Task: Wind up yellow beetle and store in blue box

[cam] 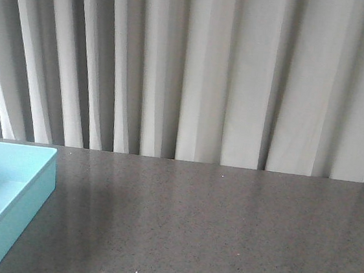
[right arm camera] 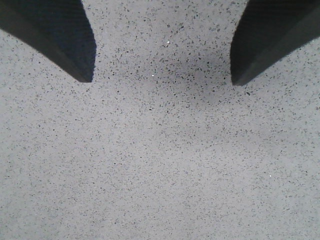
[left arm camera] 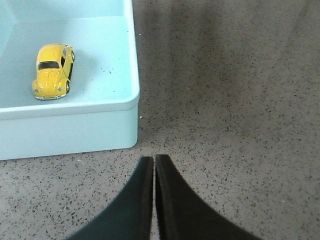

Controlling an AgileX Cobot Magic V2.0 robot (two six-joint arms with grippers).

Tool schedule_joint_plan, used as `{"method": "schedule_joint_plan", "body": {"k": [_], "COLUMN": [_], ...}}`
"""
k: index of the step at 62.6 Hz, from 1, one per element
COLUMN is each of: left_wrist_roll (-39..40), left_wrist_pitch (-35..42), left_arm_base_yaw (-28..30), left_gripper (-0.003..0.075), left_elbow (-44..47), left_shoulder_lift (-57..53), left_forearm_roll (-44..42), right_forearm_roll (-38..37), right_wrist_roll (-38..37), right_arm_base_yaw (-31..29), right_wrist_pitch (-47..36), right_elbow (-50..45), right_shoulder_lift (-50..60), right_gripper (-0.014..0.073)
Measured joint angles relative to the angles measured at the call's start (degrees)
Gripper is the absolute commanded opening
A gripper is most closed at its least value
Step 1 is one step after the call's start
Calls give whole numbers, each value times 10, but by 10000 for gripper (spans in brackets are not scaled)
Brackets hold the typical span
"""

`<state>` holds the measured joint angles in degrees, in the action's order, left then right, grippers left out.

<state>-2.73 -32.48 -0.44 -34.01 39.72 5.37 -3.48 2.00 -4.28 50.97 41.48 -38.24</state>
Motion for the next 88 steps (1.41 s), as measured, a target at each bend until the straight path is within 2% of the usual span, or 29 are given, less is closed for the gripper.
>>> {"method": "schedule_joint_plan", "body": {"k": [8,16,41,53,88], "left_wrist_roll": [0,0,0,0,0], "left_wrist_pitch": [10,65,301,295,271], "left_arm_base_yaw": [0,0,0,-3,-5], "left_gripper": [-6,-6,-6,-6,-6], "left_elbow": [12,64,341,354,354], "left_shoulder_lift": [-26,-86,-322,-401,-403], "left_forearm_roll": [-9,-11,-11,-11,-10], "right_forearm_roll": [0,0,0,0,0], "right_wrist_roll": [0,0,0,0,0], "right_arm_base_yaw": [0,0,0,0,0], "right_wrist_pitch": [0,0,1,1,9], "right_elbow": [0,0,0,0,0], "right_shoulder_lift": [0,0,0,2,3], "right_gripper": [540,540,540,540,540]}}
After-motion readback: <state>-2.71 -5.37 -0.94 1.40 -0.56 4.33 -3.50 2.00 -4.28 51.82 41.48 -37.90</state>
